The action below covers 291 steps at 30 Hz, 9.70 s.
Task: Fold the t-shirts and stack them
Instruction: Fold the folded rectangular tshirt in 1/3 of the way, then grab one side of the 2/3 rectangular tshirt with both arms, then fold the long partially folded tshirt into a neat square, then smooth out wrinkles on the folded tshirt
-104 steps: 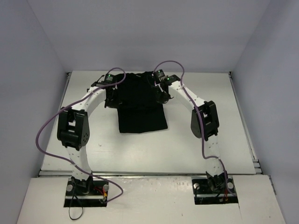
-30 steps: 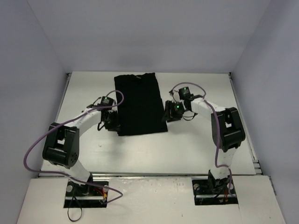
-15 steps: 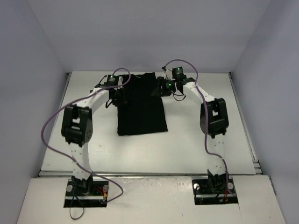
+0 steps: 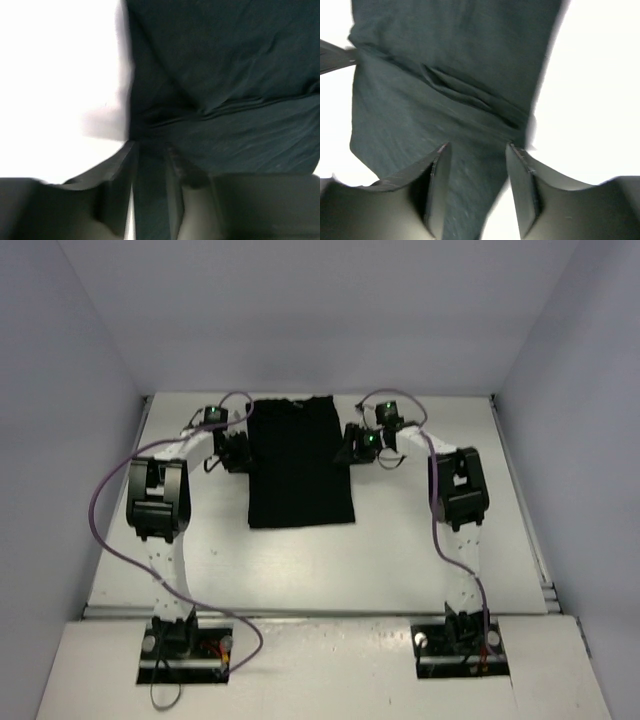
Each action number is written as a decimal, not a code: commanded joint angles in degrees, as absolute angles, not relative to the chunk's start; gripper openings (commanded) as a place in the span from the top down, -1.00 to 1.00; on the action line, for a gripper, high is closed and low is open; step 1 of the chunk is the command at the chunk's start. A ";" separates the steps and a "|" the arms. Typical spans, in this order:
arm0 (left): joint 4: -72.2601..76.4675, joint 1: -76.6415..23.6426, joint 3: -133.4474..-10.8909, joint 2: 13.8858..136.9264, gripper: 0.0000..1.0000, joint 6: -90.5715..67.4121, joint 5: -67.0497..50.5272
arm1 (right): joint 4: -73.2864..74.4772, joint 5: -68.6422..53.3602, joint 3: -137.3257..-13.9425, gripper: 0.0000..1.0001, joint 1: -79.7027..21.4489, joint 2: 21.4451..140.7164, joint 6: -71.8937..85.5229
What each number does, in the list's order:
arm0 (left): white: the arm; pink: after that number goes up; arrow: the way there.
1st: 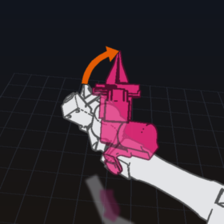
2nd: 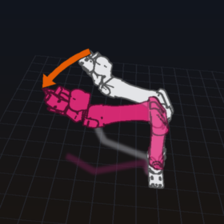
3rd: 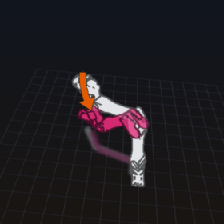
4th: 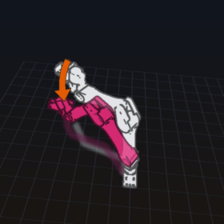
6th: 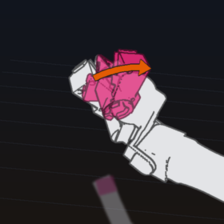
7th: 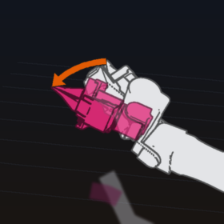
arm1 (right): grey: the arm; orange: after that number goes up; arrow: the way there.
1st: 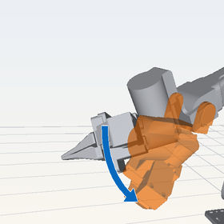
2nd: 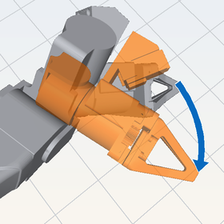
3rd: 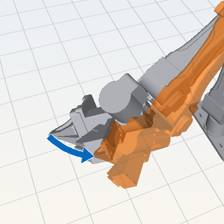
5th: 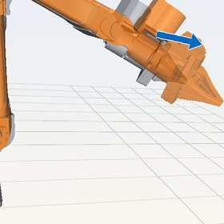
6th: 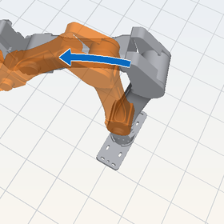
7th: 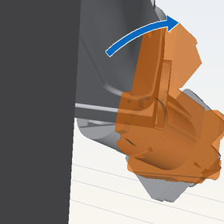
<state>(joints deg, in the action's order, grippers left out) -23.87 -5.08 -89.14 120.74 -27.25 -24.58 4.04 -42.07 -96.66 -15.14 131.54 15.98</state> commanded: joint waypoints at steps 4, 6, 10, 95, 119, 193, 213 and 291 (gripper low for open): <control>-30.63 -8.30 -83.01 96.83 0.25 -24.73 -14.93 | 5.59 -20.24 -85.96 -0.03 -18.45 108.93 11.99; -31.71 -11.33 -78.19 92.75 0.25 -24.79 -11.78 | 5.54 -14.40 -80.66 -0.04 -20.93 106.04 11.44; -31.30 -19.02 -71.43 90.84 0.34 -24.86 -4.21 | 5.50 -6.39 -73.95 -0.04 -25.81 103.49 12.23; -24.70 -24.96 -41.17 86.05 1.00 -41.37 -8.96 | 5.21 5.78 -43.13 -0.20 -46.70 88.90 44.76; -26.85 -22.38 -42.66 84.78 1.00 -37.79 -10.84 | 15.44 10.70 -36.54 0.98 -50.65 86.63 49.56; -42.44 -8.47 -108.68 114.90 1.00 -31.35 -16.62 | 44.30 -9.55 -126.74 0.95 -22.30 129.16 16.08; -33.85 -7.09 -112.06 123.12 0.92 -33.88 -14.58 | 40.68 -6.17 -143.53 0.15 -19.66 142.54 16.27; -19.95 -18.28 -55.47 90.54 -0.10 -29.20 -11.90 | 11.38 -72.16 -104.77 -0.29 -16.81 136.72 7.44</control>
